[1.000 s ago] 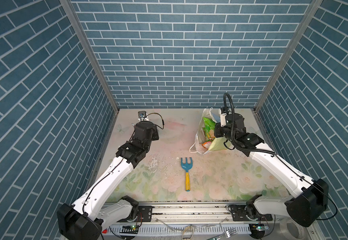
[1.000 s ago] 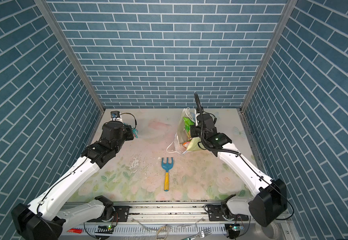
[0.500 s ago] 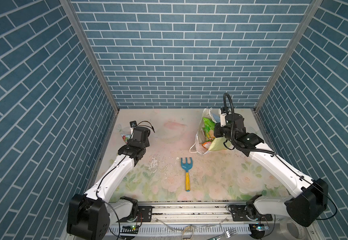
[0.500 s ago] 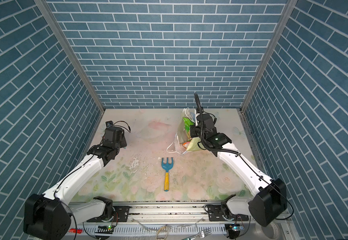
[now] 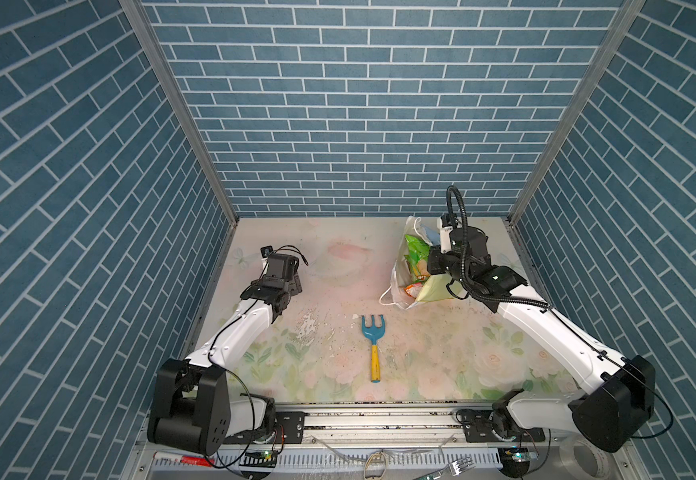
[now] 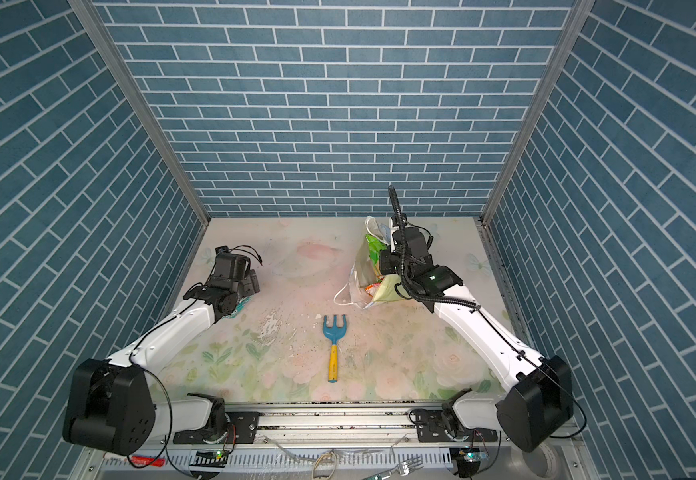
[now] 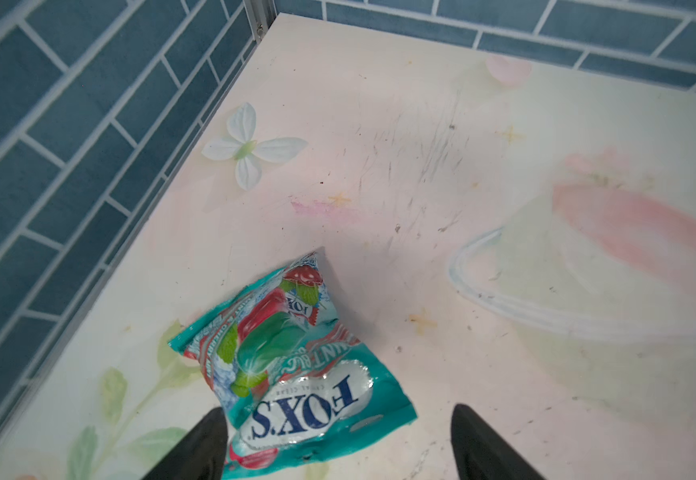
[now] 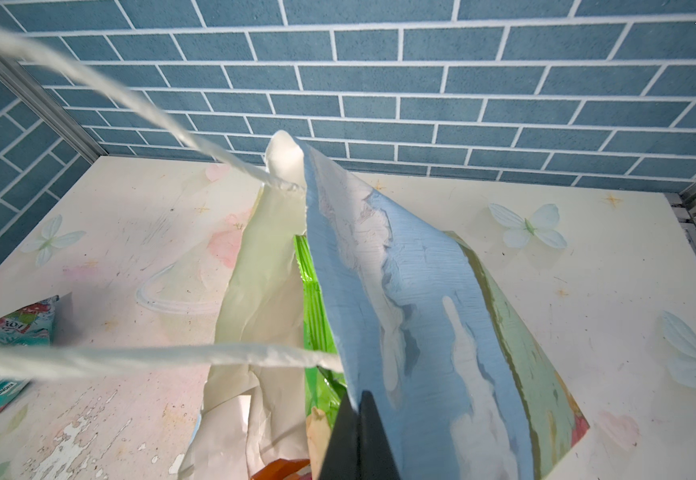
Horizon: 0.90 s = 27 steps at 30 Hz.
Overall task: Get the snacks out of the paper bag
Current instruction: 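Carry the teal candy bag with the left gripper away from the paper bag, then open the left gripper to drop the teal candy bag on the table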
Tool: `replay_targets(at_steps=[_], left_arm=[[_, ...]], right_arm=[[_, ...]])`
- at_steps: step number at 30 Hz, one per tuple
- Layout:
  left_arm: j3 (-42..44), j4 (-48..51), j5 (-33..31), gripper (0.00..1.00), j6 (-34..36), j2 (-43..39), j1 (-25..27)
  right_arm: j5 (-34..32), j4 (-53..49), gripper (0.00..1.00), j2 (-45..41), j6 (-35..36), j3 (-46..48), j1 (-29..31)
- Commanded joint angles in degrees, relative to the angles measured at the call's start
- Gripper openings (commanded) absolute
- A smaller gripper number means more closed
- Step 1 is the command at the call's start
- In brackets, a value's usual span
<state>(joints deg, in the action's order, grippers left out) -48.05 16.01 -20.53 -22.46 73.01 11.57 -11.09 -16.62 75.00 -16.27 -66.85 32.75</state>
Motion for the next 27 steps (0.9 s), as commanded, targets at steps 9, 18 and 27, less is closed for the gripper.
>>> replay_targets(at_steps=[9,18,27], left_arm=[[5.0,-5.1,9.7,1.0,-1.1,-8.6,0.4],[5.6,-5.5,11.1,1.0,-1.5,-9.8,1.4],[6.8,-9.3,17.8,1.0,-1.5,-10.8,1.5]], right_arm=[[-0.4,-1.2,0.0,0.3,-1.8,1.6,-0.1],[0.5,-1.3,0.0,0.9,-2.3,0.7,0.0],[0.2,-1.3,0.0,0.8,-2.7,1.4,0.0]])
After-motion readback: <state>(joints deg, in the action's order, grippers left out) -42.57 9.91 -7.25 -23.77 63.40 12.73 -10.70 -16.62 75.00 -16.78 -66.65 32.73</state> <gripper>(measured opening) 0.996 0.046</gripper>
